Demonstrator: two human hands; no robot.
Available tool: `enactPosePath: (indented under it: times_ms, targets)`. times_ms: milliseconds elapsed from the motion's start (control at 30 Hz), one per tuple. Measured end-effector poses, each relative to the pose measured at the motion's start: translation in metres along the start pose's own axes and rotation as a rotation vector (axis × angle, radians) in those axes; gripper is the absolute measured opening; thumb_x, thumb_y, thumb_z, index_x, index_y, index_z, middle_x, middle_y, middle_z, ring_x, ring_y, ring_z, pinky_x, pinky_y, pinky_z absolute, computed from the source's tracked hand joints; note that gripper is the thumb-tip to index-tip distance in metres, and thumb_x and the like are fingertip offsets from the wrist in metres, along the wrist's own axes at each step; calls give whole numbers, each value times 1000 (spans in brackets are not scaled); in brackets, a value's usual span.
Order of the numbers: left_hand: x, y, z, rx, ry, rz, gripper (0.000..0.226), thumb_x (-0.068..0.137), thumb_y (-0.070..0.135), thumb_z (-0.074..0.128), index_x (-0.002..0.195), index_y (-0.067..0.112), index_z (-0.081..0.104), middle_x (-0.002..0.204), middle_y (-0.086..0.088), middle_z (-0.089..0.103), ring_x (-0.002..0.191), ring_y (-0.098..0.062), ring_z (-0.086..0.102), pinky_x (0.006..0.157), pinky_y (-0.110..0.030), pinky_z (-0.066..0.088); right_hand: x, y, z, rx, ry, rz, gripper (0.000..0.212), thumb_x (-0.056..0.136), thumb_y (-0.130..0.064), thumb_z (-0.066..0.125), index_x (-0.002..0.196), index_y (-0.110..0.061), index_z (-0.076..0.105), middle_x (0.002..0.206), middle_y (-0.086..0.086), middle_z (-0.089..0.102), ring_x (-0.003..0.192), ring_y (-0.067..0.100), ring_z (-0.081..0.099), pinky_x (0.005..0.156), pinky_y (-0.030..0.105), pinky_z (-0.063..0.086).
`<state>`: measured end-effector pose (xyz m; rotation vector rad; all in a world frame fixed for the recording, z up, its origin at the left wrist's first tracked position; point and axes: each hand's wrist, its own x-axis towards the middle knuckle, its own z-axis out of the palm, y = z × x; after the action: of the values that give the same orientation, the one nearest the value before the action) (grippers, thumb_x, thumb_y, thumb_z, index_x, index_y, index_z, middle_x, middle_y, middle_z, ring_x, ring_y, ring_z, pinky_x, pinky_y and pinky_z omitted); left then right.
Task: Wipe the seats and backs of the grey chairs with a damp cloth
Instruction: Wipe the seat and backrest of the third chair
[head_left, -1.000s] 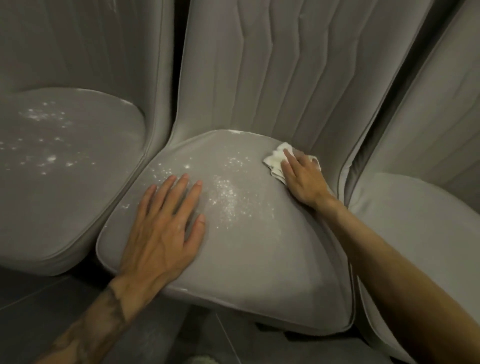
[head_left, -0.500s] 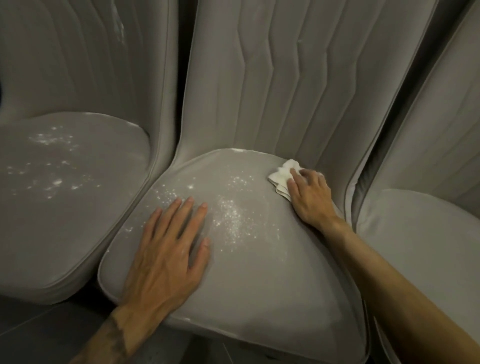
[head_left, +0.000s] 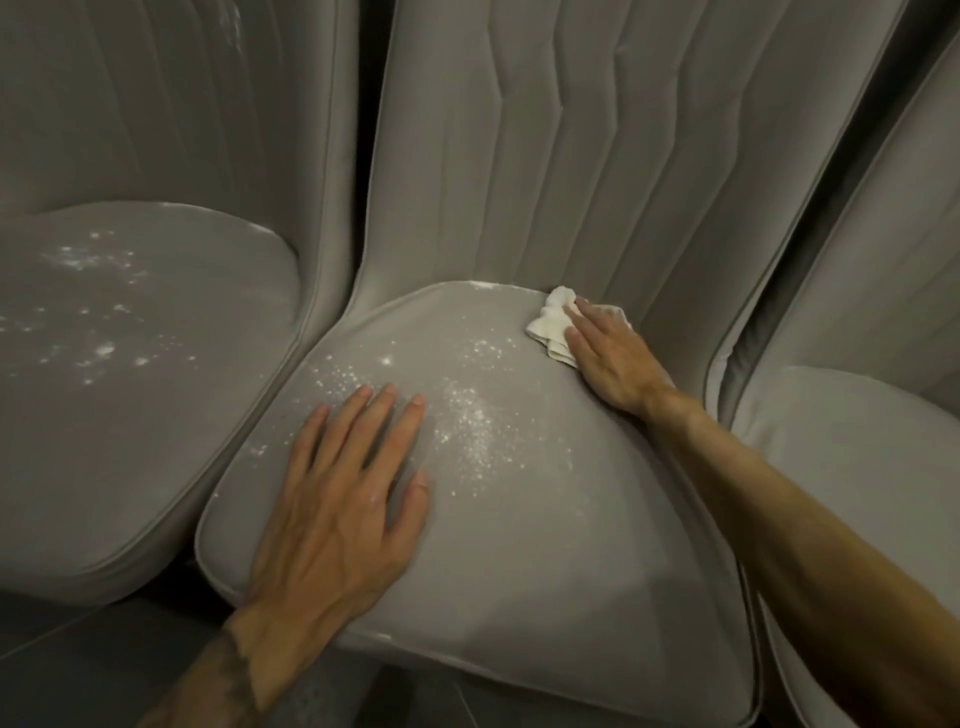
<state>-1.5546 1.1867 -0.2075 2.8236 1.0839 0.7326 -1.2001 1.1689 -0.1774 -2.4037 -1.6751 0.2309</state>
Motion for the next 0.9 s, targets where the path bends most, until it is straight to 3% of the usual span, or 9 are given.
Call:
enactPosePath:
  times_ms: [133, 200, 267, 367, 467, 633, 700, 800, 900]
  targets:
    - [0, 0, -1, -5, -1, 2, 62, 104, 42, 36, 160, 18, 42, 164, -8, 44, 154, -28, 37, 130, -49, 21, -58, -21, 17, 44, -50, -202, 54, 111, -53, 21, 162, -37, 23, 171, -13, 17, 157, 5, 12, 126, 24, -1]
    - [0, 1, -2, -5, -1, 6, 62, 104, 41, 37, 160, 17, 42, 163, -10, 45, 154, -29, 38, 130, -51, 22, -79, -12, 9, 22, -63, -258, 56, 108, -61, 15, 159, -43, 28, 166, -19, 27, 152, -1, 21, 125, 23, 11]
    - [1, 3, -3, -10, 1, -1, 61, 103, 41, 37, 159, 16, 44, 162, -10, 46, 153, -30, 39, 128, -53, 25, -66, -4, 0, -16, -33, -222, 50, 109, -57, 22, 145, -33, 49, 151, -7, 49, 141, 14, 46, 117, 28, 31]
    - [1, 4, -4, -8, 0, -7, 61, 103, 39, 39, 158, 15, 46, 161, -11, 48, 152, -31, 41, 127, -54, 26, -35, -14, -5, -16, 21, -29, 41, 110, -43, 37, 133, -14, 53, 136, 10, 60, 127, 31, 55, 110, 39, 35]
    - [0, 2, -3, 5, 0, 4, 61, 103, 40, 39, 158, 15, 45, 161, -11, 47, 152, -30, 40, 129, -52, 24, -60, -42, 8, 36, 18, -65, 44, 110, -41, 36, 142, -14, 43, 155, 9, 45, 139, 28, 44, 119, 40, 27]
    - [0, 1, -1, -6, 12, 6, 61, 104, 41, 37, 158, 16, 44, 160, -12, 47, 151, -31, 41, 128, -51, 23, -150, -90, 26, 90, -144, -435, 49, 110, -56, 23, 154, -33, 25, 171, -11, 15, 158, 7, 12, 126, 22, 0]
    - [0, 1, -2, -10, 5, 3, 61, 104, 42, 36, 159, 15, 43, 160, -12, 47, 151, -31, 41, 129, -51, 23, -146, -75, 15, 56, -149, -350, 55, 110, -53, 28, 161, -31, 19, 173, -11, 12, 159, 6, 11, 128, 23, 1]
    - [-1, 1, -2, -22, -8, -9, 61, 105, 41, 35, 159, 15, 42, 161, -12, 46, 152, -30, 39, 128, -53, 24, -129, -53, -2, -28, -126, -61, 63, 111, -47, 25, 166, -21, 7, 174, -4, 6, 160, 12, 6, 129, 29, 0]
    - [0, 2, -4, -19, -17, -22, 60, 104, 39, 35, 159, 15, 42, 161, -12, 46, 152, -31, 40, 128, -54, 24, -155, -96, 23, -20, -117, -136, 64, 111, -48, 16, 166, -18, 3, 175, -1, -1, 161, 14, 0, 130, 33, -2]
